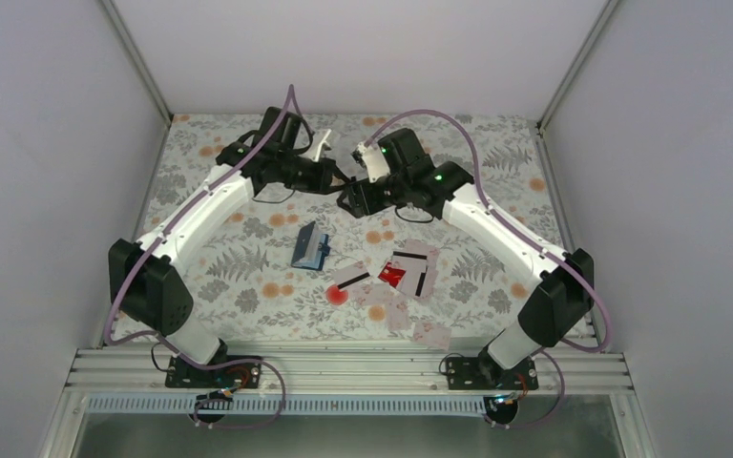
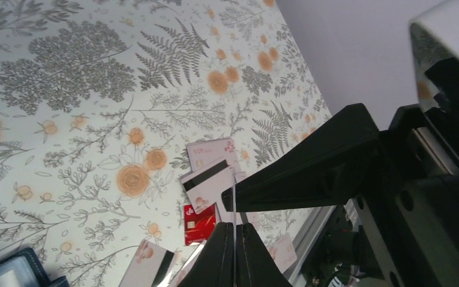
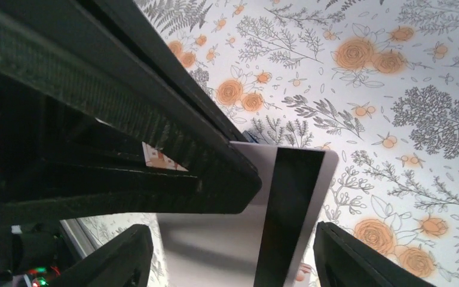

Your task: Put the credit cards into the card holder

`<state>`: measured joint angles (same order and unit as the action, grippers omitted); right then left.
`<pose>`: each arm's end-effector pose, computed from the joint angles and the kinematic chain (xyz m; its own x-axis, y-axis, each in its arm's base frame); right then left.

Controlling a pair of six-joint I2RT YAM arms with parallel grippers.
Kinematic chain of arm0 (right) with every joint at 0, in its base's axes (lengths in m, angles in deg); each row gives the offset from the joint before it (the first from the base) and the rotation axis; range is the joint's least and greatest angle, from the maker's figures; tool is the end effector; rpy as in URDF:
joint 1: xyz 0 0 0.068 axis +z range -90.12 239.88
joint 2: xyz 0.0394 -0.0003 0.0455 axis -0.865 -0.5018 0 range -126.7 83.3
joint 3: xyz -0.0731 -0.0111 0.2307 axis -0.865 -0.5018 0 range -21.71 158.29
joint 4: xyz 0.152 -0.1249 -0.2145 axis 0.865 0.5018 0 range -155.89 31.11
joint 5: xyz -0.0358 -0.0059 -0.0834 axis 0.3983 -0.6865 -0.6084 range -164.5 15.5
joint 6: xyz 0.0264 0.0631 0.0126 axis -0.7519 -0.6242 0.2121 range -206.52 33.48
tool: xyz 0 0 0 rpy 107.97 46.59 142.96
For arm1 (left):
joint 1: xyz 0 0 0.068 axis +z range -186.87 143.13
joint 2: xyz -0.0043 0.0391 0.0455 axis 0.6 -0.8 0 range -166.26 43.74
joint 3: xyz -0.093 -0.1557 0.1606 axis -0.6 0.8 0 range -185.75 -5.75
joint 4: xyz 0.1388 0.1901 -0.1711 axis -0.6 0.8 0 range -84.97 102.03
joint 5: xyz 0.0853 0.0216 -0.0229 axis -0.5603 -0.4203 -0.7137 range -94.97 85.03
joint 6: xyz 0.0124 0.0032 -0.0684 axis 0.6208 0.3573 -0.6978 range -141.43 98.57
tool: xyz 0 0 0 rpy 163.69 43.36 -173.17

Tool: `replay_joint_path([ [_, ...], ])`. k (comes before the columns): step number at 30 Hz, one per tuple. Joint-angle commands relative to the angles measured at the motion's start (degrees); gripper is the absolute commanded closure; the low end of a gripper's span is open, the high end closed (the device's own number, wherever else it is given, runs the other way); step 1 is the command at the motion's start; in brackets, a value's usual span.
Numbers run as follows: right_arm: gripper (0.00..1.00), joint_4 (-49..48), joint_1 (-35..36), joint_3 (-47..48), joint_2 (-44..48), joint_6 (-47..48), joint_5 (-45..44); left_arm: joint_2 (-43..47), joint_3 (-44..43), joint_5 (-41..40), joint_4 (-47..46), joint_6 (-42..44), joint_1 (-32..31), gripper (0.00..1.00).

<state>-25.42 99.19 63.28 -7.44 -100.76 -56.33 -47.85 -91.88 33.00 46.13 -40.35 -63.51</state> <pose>0.2925 0.2623 0.2856 -0.7305 -0.2961 -0.6154 -0.6079 0.6925 0.3884 0.3319 -0.2054 0.2930 -0.8512 0.1410 -0.5056 0.4816 0.5926 -0.6456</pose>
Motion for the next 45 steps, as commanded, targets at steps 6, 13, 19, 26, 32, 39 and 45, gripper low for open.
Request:
replay_joint_path([
  [6, 0.01, 0.34, -0.94, 1.39, 2.36, -0.40, 1.46, 1.29, -3.64, 1.42, 0.38, 1.23, 0.42, 0.98],
  [13, 0.04, -1.45, -11.00, -4.31, 6.34, 4.34, 30.44, 1.71, -4.96, 11.84, -0.39, 7.90, 0.53, 0.98],
  [19, 0.35, -6.42, -13.03, -7.09, 7.72, 2.62, 46.70, 2.99, -4.09, 19.23, -5.04, 7.42, 0.49, 0.98],
  [26, 0.75, -6.85, -13.55, -6.05, 7.67, 2.05, 47.48, 3.80, -4.66, 22.19, -6.83, 6.57, 0.53, 0.97],
  [32, 0.96, -7.31, -14.17, -5.46, 7.02, 0.52, 46.43, 4.43, -4.34, 22.17, -6.96, 6.39, 0.47, 0.97],
  [39, 0.96, -1.50, -14.17, -6.47, 6.76, 0.07, 34.75, 5.90, 0.25, 4.31, 0.21, 10.77, 0.39, 0.27],
  [45, 0.96, 0.84, -13.88, -11.46, 4.45, -5.32, 21.57, 5.87, 10.69, -23.18, 5.25, 11.86, -3.31, 0.20],
])
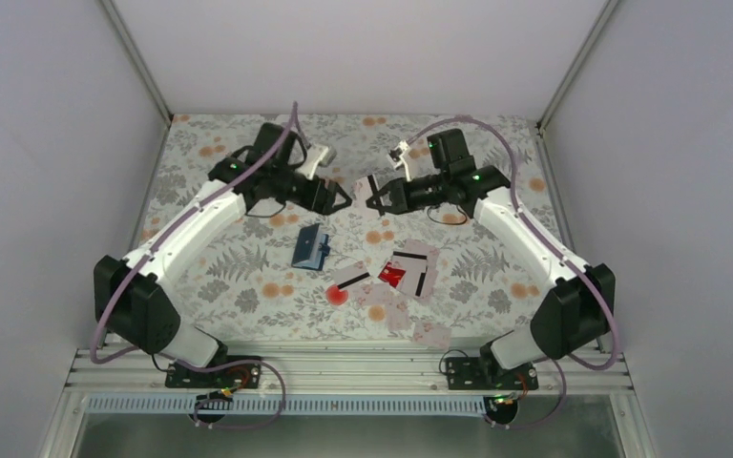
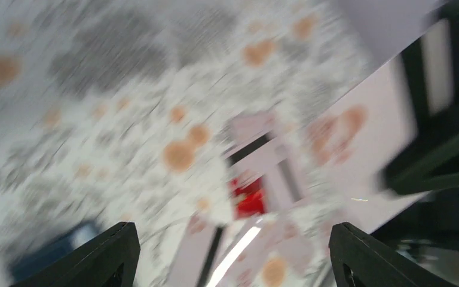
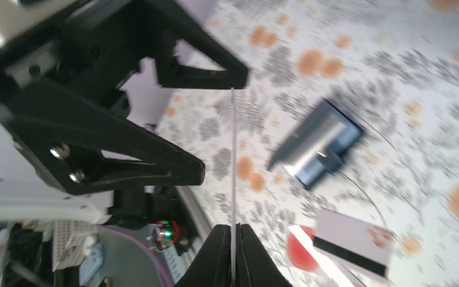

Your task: Put the credit cards into the card holder

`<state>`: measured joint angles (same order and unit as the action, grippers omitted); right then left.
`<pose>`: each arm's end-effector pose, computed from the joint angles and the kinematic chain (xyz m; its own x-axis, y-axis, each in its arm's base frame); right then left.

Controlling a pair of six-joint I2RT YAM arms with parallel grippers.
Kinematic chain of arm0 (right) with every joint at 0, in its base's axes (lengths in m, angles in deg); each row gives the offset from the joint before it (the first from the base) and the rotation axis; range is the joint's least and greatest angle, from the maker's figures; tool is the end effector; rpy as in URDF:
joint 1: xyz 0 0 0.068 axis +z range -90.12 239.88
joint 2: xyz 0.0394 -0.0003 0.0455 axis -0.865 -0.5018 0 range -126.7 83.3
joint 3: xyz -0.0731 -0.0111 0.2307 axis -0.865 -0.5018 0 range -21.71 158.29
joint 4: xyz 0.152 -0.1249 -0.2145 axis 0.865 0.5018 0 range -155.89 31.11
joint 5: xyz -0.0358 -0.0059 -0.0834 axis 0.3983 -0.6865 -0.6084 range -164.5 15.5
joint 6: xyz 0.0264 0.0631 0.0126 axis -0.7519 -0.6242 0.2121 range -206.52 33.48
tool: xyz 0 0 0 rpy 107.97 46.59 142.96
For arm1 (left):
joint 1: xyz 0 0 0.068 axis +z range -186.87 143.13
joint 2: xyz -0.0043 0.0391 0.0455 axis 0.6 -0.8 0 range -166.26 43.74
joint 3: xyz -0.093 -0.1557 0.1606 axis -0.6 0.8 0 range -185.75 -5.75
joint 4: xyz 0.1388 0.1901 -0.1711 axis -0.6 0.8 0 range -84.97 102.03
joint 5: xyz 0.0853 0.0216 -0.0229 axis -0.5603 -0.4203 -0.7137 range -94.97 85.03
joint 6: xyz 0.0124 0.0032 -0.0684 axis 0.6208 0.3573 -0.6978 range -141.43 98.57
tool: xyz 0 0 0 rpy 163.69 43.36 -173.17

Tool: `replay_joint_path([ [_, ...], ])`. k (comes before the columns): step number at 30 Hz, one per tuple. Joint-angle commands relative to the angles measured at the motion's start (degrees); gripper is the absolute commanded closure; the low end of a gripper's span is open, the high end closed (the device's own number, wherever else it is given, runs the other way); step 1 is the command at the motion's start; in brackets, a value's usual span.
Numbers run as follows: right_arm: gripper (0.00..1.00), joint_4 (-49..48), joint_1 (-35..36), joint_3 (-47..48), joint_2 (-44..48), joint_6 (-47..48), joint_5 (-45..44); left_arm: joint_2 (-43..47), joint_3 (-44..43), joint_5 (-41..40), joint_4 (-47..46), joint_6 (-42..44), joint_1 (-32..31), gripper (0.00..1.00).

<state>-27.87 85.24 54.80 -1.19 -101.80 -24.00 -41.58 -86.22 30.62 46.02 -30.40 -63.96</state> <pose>0.3032 0.1920 0.2867 -0.8264 -0.2062 -0.5240 -0.5589 0.4141 0.7185 0.3100 -0.1955 0.2953 -0.7449 0.2386 -0.6231 0.6228 0.5836 -0.5211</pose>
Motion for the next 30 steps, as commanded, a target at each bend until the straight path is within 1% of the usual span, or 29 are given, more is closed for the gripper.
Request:
replay_joint_path([
  [1, 0.96, 3.40, 0.16, -3.59, -2.13, -5.24, -12.96, -0.70, 5.99, -25.29, 5.84, 1.56, -3.97, 0.19],
  [2, 0.96, 3.58, 0.25, -4.10, -2.54, -6.11, -14.75, -1.15, 6.51, -30.68, 6.61, 0.74, -6.06, 0.18],
  [3, 0.96, 3.82, 0.34, -4.47, -2.98, -6.89, -16.66, -2.10, 6.94, -35.85, 7.58, -0.27, -7.47, 0.15],
  [5, 0.96, 4.37, 0.52, -4.85, -4.02, -8.44, -19.33, -4.27, 7.84, -44.08, 8.75, -1.87, -9.57, 0.02],
  [7, 0.96, 4.97, 0.63, -5.16, -5.15, -9.69, -20.98, -7.37, 8.85, -49.43, 9.23, -2.99, -10.84, 0.00],
  [12, 0.96, 5.64, 0.90, -5.42, -6.49, -10.81, -21.87, -14.26, 9.80, -57.40, 8.08, -5.75, -14.28, 0.00],
  [15, 0.96, 6.34, 0.91, -5.15, -6.54, -10.58, -22.24, -17.53, 8.70, -61.02, 9.16, -7.57, -15.38, 0.00],
  [17, 0.96, 6.75, 0.91, -5.06, -6.56, -10.32, -22.72, -18.32, 8.70, -61.90, 9.08, -7.87, -15.55, 0.00],
  [23, 0.96, 7.33, 0.91, -5.06, -6.78, -9.94, -23.08, -20.11, 9.38, -63.15, 8.48, -8.70, -15.63, 0.00],
  [30, 0.96, 7.99, 0.91, -3.63, -8.02, -9.46, -22.86, -20.15, 9.52, -64.47, 8.96, -9.13, -15.63, 0.00],
])
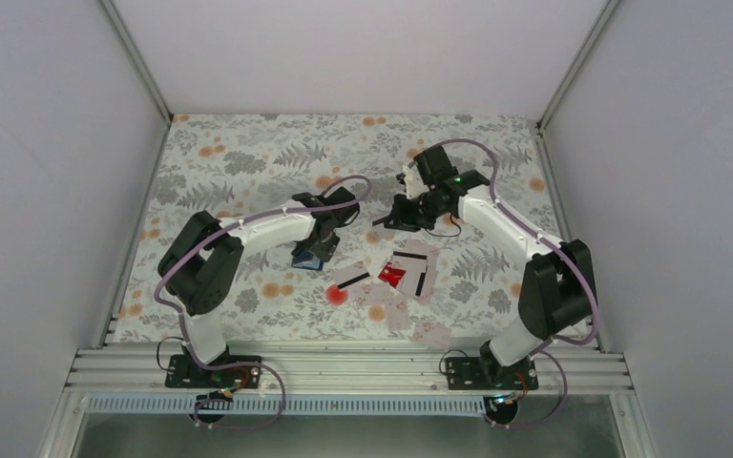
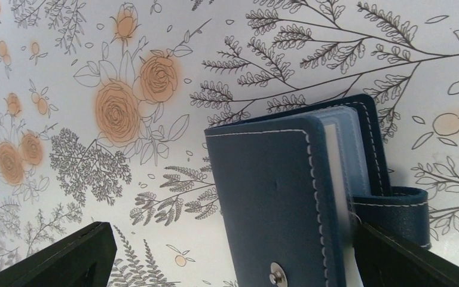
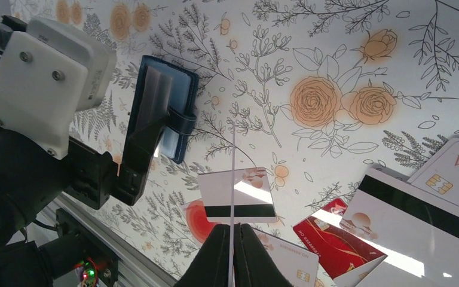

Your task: Put the credit cards into the card holder

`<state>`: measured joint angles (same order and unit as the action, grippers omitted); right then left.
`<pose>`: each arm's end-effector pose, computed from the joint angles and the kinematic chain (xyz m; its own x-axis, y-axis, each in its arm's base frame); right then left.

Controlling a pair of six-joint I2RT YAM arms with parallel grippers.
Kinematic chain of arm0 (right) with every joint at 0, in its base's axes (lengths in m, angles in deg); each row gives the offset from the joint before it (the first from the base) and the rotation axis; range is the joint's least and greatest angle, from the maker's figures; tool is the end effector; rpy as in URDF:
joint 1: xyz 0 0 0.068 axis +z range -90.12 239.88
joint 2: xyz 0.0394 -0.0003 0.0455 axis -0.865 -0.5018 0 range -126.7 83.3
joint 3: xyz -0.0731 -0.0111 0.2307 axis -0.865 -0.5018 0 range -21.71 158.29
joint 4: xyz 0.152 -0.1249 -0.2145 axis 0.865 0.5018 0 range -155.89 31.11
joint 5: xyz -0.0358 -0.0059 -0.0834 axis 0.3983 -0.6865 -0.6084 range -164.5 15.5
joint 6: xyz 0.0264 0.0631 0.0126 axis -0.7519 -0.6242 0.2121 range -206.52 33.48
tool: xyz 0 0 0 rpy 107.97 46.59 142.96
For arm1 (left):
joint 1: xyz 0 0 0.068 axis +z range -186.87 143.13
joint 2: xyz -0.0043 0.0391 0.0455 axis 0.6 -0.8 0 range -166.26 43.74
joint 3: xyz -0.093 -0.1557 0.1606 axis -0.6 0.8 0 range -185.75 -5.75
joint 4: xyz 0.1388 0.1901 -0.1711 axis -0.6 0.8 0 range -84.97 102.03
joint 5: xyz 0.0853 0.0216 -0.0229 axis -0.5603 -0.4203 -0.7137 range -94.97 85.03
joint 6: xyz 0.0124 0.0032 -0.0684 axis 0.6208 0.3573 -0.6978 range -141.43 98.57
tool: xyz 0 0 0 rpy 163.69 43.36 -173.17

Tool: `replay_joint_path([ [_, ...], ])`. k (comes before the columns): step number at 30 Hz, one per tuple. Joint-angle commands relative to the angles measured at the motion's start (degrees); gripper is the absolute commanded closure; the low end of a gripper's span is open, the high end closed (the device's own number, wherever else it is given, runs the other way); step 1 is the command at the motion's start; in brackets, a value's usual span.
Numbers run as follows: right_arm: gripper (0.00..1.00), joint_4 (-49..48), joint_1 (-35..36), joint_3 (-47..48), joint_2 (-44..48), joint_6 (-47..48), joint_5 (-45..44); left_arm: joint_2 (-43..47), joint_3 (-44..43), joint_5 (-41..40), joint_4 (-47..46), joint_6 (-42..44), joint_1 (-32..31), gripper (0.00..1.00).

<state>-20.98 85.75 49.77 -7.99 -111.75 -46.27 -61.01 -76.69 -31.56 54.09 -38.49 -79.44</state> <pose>0.3110 0.1805 0.1966 -0.9773 -0.0565 -0.2042 -0.1655 0.8055 0.5690 0.2805 -0.2232 0.1106 -0.8641 0.4375 -0.2489 0.3249 0.8625 0.3881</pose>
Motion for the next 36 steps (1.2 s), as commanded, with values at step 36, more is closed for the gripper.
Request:
replay_joint_path([
  [36, 0.96, 2.19, 1.46, 4.18, -3.57, -0.43, -0.25, 8.32, 4.28, -2.79, 0.43, -4.89, 0.60, 0.12],
])
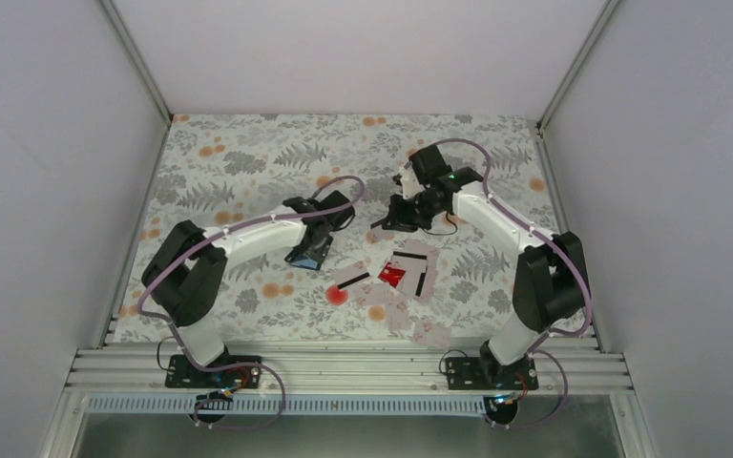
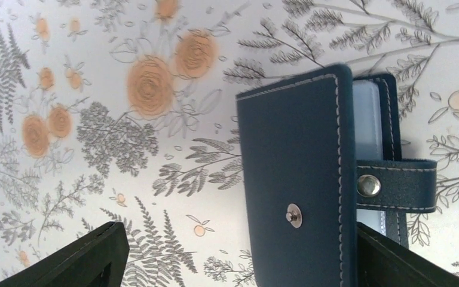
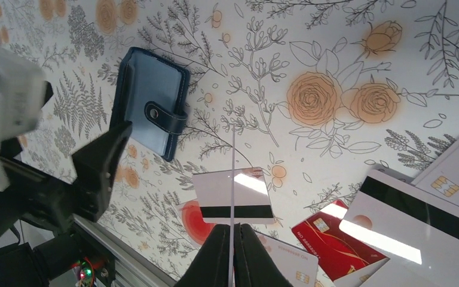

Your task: Put the credit cards into the card holder

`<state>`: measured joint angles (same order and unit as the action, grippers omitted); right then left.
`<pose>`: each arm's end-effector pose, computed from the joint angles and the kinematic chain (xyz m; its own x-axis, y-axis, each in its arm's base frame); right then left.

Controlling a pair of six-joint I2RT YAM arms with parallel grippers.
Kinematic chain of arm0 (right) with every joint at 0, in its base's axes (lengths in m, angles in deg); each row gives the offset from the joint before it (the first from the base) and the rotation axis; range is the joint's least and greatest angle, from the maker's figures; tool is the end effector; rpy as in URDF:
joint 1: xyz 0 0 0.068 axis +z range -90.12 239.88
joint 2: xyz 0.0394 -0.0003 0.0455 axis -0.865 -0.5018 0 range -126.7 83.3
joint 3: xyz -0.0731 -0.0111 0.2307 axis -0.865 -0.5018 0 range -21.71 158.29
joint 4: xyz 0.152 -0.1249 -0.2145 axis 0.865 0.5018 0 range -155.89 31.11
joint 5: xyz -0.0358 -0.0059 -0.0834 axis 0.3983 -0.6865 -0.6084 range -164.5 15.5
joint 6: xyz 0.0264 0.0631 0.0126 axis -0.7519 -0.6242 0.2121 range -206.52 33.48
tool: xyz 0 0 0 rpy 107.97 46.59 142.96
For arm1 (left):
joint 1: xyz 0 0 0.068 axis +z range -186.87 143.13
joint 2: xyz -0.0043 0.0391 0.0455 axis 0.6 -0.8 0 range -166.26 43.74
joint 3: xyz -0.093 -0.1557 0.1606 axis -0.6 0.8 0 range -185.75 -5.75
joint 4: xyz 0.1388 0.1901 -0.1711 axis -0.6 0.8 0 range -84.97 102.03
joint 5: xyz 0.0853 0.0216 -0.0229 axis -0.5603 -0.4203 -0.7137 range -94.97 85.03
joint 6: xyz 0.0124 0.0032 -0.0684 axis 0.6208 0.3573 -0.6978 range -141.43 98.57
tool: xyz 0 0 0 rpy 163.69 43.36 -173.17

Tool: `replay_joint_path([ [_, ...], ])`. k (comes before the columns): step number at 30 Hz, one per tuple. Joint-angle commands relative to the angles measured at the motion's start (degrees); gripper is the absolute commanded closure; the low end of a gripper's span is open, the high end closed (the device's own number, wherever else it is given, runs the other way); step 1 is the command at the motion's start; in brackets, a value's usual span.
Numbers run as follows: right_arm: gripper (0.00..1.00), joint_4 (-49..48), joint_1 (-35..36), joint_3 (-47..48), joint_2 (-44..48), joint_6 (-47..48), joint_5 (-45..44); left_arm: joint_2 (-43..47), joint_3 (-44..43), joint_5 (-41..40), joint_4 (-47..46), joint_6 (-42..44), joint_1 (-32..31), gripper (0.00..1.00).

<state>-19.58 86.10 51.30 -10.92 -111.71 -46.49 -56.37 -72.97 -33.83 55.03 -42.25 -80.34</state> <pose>0.3148 0.1846 0.1866 -0.9847 -0.0661 -0.1615 -0.1460 0.8186 0.5555 0.2660 -0.2146 0.1199 -0.8719 0.3976 -0.2859 0.2667 0.8752 0.4036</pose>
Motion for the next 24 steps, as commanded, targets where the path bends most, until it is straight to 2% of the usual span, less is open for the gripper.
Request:
replay_joint_path([
  [1, 0.96, 0.76, 1.29, 2.92, -0.66, -0.50, -0.07, 4.36, 0.90, 0.45, -1.16, -1.15, 2.20, 0.17],
  [5, 0.96, 0.88, 2.52, 3.95, -2.99, -0.63, -0.27, 6.89, 3.34, 6.13, -4.26, -1.01, 5.81, 0.33],
  [10, 0.96, 0.72, 3.86, 4.84, -4.02, -1.15, -0.50, 7.68, 6.34, 9.89, -6.86, -0.63, 9.16, 0.41],
  [14, 0.96, 0.67, 4.77, 5.57, -4.61, -1.26, -0.54, 8.91, 7.63, 11.84, -7.85, -0.80, 11.19, 0.52],
  [19, 0.96, 1.02, 5.97, 6.72, -5.57, -1.18, -0.97, 11.58, 9.95, 18.26, -10.54, -0.67, 15.16, 0.61],
  [24, 0.96, 1.57, 6.96, 8.04, -6.39, -1.02, -1.75, 13.40, 12.61, 23.71, -12.91, -0.49, 18.60, 0.75],
])
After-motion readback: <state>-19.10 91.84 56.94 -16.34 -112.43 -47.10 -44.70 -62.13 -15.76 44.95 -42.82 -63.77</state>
